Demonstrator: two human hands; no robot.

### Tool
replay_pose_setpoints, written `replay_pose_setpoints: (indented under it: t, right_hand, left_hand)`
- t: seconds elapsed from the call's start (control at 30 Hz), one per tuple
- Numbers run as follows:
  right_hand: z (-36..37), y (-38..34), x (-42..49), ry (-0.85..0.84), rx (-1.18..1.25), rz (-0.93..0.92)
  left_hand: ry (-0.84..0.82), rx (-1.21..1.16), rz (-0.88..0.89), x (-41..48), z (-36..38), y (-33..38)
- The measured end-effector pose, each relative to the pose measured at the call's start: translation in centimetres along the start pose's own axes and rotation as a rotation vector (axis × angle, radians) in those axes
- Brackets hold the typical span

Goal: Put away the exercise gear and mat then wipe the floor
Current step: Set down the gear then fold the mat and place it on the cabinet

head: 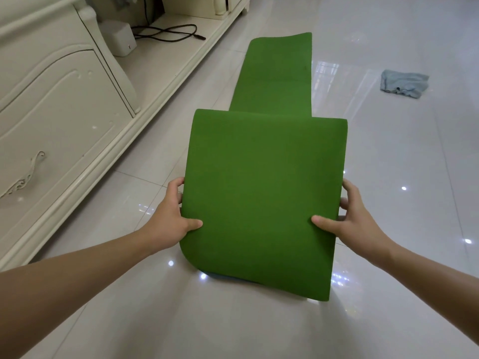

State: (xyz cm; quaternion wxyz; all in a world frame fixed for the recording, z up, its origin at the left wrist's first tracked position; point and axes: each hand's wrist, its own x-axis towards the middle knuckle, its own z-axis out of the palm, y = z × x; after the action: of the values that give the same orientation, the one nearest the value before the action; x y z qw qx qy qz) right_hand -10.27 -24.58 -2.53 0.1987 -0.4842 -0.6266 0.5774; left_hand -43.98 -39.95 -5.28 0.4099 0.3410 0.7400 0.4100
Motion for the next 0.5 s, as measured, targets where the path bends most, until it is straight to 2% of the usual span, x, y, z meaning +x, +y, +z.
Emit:
replay_pose_setpoints:
  t: [0.1,0.5]
  right_hand:
    - [-0.1,0.8,0.3,-0.020,-0.024,0.012]
    - [0.7,2.3,5.8,0.090,-0.301,0.028]
  left_hand:
    - [0.014,0.021,0.019,0.7,0.5,-0.1]
    - [0.014,0.138,-0.013,4.9,2.2,-0.2]
